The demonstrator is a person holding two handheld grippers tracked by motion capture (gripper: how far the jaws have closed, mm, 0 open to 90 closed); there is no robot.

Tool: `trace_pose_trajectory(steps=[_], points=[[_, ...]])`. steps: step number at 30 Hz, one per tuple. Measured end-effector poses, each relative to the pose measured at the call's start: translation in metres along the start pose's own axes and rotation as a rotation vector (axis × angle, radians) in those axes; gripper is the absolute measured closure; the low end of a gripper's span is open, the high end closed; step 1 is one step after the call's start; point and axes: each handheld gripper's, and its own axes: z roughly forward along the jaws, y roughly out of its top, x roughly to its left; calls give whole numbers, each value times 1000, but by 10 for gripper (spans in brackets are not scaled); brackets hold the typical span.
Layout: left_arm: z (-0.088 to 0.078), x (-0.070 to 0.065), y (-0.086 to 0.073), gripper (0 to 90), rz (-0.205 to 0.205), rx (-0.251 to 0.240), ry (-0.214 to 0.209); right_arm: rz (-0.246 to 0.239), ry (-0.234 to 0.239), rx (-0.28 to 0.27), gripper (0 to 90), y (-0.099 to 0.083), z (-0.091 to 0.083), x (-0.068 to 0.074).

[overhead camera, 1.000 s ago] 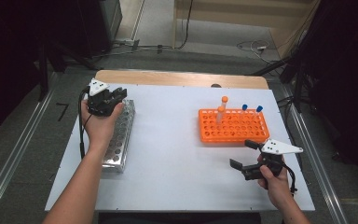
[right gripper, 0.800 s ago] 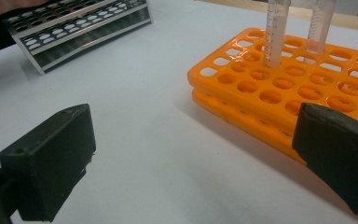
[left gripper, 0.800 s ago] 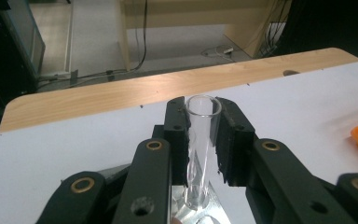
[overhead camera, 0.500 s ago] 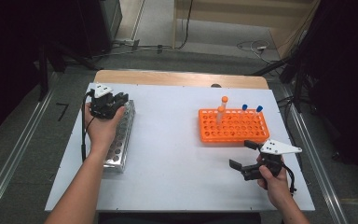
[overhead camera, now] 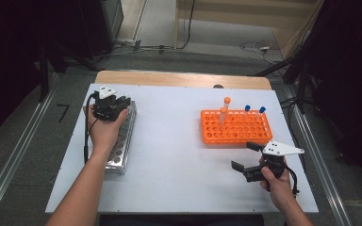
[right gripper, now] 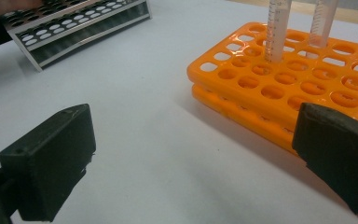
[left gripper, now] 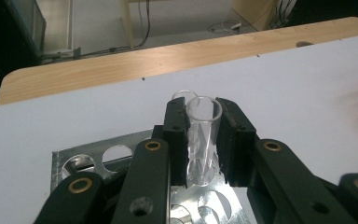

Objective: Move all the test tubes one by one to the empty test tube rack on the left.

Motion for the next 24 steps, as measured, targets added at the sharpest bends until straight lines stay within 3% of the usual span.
trace_pose_trajectory(steps=[3, 10, 18, 24], points=[[-2, 2, 0, 707, -17, 1, -11, 2, -1, 2, 0, 0, 0, 0], [-13, 3, 3, 530, -56, -27, -63, 3, -2, 1, 0, 0, 1, 0], [-33, -9, 1, 153, -67, -60, -122, 1, -2, 3, 0, 0, 3, 0], [-50, -20, -6, 39, -68, -82, -175, 2, -4, 5, 0, 0, 4, 0]])
